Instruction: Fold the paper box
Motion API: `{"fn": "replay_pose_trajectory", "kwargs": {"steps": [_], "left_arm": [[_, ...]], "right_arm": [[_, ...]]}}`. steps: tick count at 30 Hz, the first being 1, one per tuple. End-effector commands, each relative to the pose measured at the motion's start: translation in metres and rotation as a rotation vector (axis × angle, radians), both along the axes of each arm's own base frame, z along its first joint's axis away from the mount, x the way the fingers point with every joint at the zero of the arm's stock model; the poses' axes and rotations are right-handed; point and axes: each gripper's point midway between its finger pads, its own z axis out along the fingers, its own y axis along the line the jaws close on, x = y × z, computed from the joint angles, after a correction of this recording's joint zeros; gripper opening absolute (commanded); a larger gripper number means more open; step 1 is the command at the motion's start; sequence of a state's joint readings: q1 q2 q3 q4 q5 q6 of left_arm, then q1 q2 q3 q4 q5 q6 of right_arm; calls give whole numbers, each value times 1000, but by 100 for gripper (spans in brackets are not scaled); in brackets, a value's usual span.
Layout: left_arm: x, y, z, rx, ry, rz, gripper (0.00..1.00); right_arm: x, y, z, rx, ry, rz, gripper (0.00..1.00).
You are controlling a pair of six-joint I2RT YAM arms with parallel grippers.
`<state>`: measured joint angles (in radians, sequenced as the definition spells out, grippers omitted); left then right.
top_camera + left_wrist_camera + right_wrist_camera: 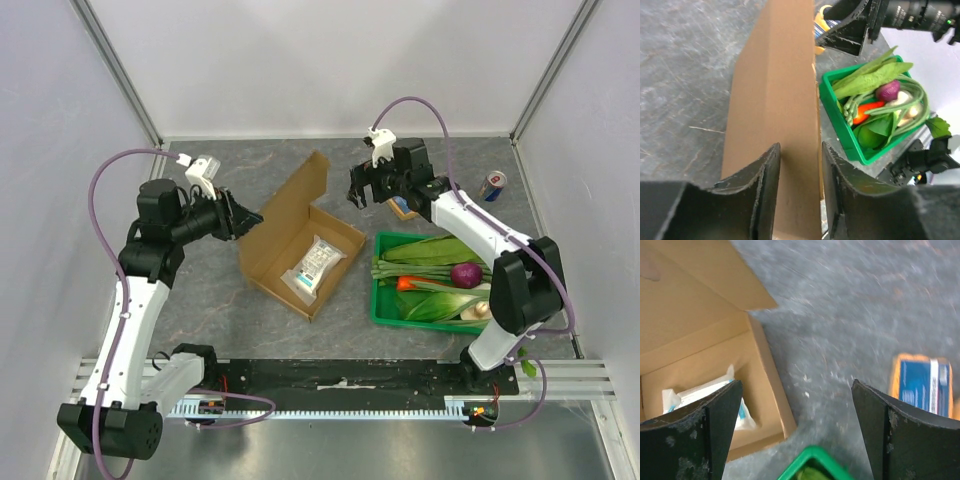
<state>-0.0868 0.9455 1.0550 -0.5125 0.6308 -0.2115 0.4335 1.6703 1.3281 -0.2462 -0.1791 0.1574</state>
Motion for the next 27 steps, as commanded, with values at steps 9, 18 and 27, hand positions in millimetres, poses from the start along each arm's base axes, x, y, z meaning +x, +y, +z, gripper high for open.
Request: {"fn": "replay_pose_trajectory", "kwargs": {"steps": [9,18,27], "left_arm": [[-13,-16,8,-96,-8,-82,54],[-11,4,-10,-25,16,50,61],[-30,38,-16,5,8,279,72]], "right_arm": [[39,78,26,172,-383,666,96],[49,101,28,253,-353,816,83],[31,108,20,317,-321,876,36]]}}
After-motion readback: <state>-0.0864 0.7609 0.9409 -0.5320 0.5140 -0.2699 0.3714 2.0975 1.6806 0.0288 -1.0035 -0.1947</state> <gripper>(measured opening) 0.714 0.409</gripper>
